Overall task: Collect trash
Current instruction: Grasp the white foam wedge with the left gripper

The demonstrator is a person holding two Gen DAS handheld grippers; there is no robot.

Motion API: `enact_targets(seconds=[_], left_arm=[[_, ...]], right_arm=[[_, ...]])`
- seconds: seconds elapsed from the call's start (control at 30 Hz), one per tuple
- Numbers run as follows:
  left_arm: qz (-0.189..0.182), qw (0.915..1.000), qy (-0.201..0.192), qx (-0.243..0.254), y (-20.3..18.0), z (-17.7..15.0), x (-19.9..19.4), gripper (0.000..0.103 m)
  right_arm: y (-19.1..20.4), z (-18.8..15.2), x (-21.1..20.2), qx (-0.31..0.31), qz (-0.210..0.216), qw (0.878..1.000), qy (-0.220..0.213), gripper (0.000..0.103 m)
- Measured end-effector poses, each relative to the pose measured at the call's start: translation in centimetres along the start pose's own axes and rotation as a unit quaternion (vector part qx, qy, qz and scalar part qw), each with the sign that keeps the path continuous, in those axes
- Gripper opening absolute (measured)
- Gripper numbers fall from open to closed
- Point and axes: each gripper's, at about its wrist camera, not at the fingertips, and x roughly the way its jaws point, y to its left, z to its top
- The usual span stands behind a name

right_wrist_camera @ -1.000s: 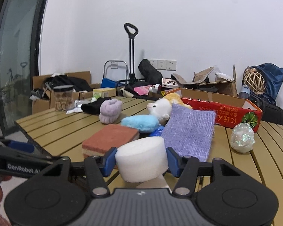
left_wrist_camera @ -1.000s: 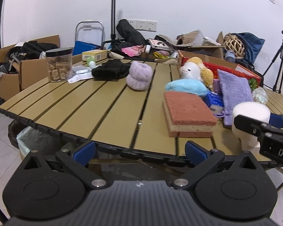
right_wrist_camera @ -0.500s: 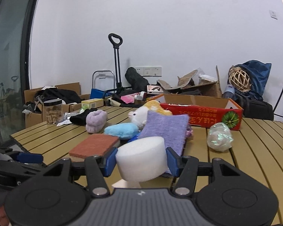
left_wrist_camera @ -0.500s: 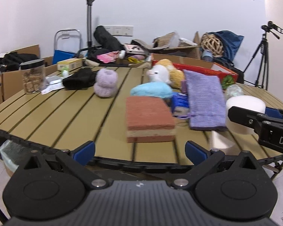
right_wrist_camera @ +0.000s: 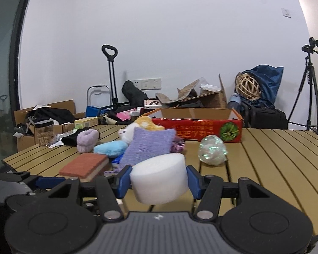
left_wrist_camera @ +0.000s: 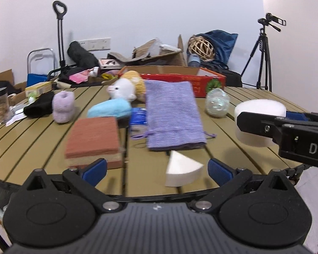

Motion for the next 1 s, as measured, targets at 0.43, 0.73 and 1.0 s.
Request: enact_targets(seconds=[0.43,0.73,1.0], left_arm=[[0.007,0.9999,0.009,-0.004,-2.5,-0.4,2.2,0.084],[-0.007,0.9999,0.009,-0.003,-2.3,-0.3,2.1,0.038],[-0.013,0.9999,0.001,-0.005,-2.0,-0.3,1.5,0.034]], right_arm=[[-2.9,-0.9,-1.8,0.018,-0.025,1.000,0.004,0.055],[-2.8,-1.1,-1.8,0.017,-0.022,1.000,0.007,0.055],[-2.3,-1.3,-1.3,0.012,-0.018,1.000,0.014,0.055]])
